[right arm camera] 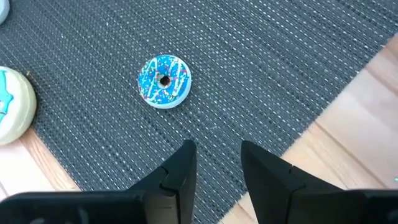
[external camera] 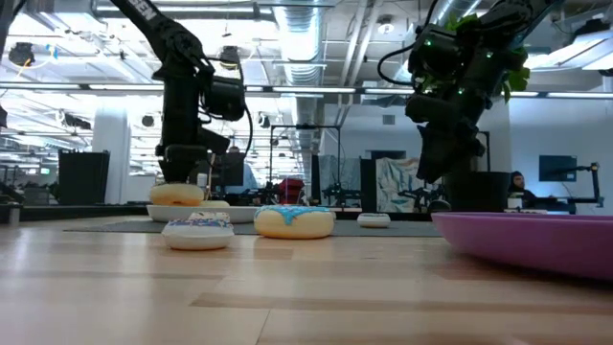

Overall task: Pick & Place donuts
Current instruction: Put the large black donut on the white plate

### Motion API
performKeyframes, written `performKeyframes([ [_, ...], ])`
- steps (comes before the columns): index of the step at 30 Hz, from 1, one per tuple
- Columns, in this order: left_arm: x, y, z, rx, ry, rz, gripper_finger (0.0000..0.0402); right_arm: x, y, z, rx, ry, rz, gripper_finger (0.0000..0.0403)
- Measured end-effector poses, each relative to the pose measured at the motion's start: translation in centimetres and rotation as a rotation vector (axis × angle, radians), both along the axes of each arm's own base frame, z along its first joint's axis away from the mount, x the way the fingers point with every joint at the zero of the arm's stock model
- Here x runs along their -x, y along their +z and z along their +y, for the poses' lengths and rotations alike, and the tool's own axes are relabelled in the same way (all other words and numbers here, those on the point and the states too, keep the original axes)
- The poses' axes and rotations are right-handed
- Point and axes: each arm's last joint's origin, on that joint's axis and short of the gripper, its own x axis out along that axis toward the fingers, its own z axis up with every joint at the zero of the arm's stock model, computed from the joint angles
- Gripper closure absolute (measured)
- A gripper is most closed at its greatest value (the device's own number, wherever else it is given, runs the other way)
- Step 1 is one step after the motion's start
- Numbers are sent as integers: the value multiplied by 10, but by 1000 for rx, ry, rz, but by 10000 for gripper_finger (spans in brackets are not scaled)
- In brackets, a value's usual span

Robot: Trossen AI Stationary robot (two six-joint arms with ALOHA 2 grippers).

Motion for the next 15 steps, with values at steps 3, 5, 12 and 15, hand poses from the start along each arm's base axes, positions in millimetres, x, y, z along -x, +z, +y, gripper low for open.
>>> performKeyframes([
  [3,-1,-1,1,1,-7,-8,365,0,0,0,1,0,-4,285],
  [5,-3,-1,2,-12,-8,-28,354,0,0,0,1,0,-4,285],
  [12,-2,-1,3,-16,-19,-21,304,0,0,0,2,0,-5,285],
  [15,-1,-1,2,-8,-19,-7,288,0,0,0,2,0,-5,285],
])
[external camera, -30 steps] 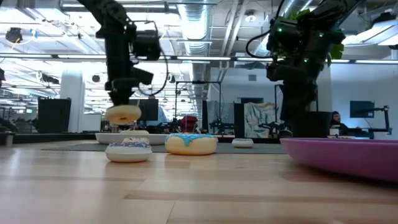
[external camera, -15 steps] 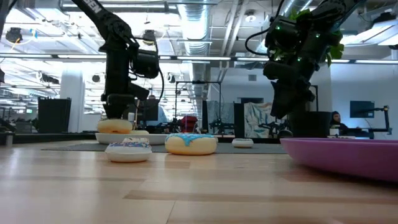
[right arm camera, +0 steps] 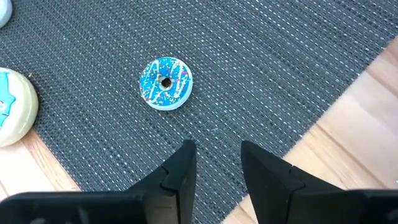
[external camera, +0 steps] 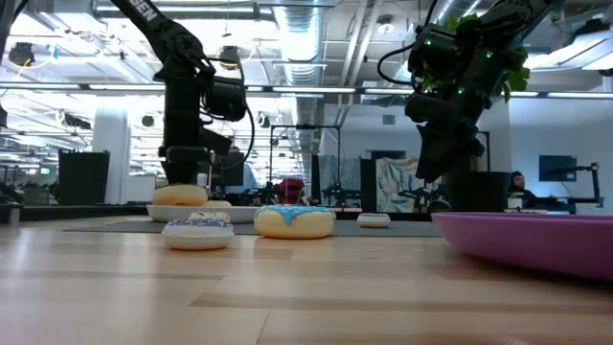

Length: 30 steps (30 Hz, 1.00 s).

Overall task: Pick & Place donuts
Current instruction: Put the large black donut on the white plate

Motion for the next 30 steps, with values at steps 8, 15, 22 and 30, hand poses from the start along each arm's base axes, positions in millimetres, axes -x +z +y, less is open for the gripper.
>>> performKeyframes([
  [8,3,0,-2,21,16,28,274,0,0,0,-1,1,0,285],
  [15,3,-1,-3,52,52,9,273,0,0,0,-1,1,0,285],
  [22,3,0,-3,52,82,3,273,0,0,0,-3,0,-1,285],
  [30,4,0,-1,-25,110,41,273,0,0,1,-16,-22,-6,285],
])
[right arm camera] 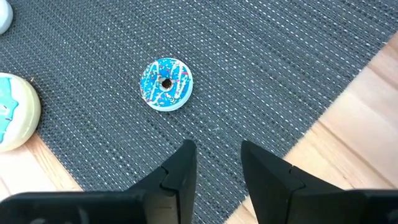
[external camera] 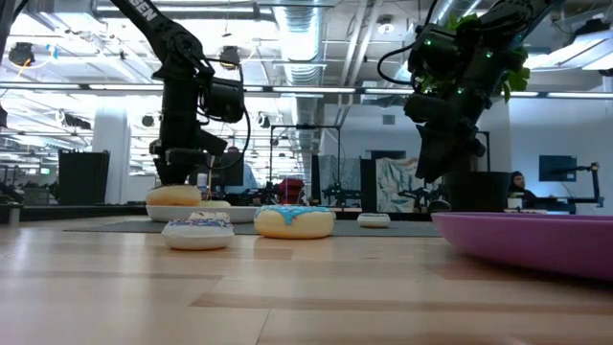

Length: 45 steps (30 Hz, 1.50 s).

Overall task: Pick & Place donuts
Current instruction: Put the large black donut on the white plate, then put the small green donut on the purple plate

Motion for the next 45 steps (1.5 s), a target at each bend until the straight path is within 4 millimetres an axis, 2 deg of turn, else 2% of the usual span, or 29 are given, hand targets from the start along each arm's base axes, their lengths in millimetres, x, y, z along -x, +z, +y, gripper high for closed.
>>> performKeyframes([
  [6,-1,0,0,6,-14,-8,257,0,0,0,-6,-12,-3,285],
  [15,-1,0,0,0,-18,-6,172,0,0,0,-6,-12,-3,285],
  [20,-1,0,0,4,-19,-9,142,0,0,0,-6,-12,-3,285],
  [27,0,3,-1,45,-24,-2,136,0,0,0,-6,-12,-3,285],
  [37,-7,34,3,60,-31,17,136,0,0,0,-6,-12,-4,285],
  [45,-7,58,-5,139,142,-24,136,0,0,0,-5,-12,-4,285],
])
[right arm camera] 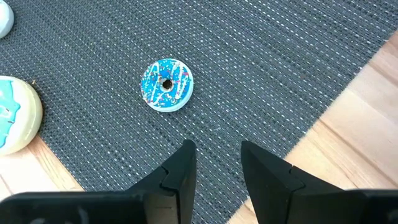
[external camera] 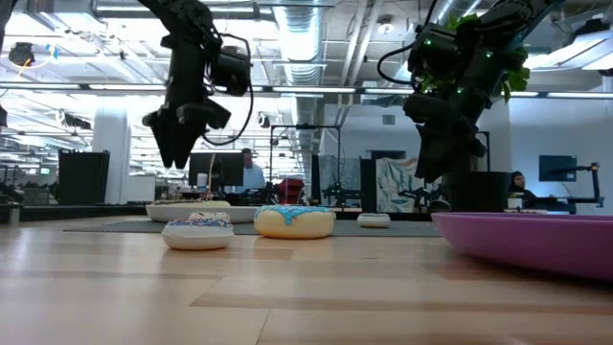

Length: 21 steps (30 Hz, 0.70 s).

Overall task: Pick & Place donuts
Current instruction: Put the small green donut on the purple plate

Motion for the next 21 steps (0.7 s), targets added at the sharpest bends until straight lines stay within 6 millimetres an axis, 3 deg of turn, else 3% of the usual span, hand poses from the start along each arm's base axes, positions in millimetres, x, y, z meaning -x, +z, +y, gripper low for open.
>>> performKeyframes([
  [6,1,18,-28,-35,99,-50,136,-2,1,-1,7,-1,-18,285],
  [12,15,35,-75,-140,163,-235,136,-4,3,-1,18,0,-49,285],
  [17,32,27,-109,-110,180,-430,136,-8,5,-3,34,-1,-94,285],
  [21,41,15,-129,-100,82,-626,136,-14,10,-5,59,0,-170,285],
])
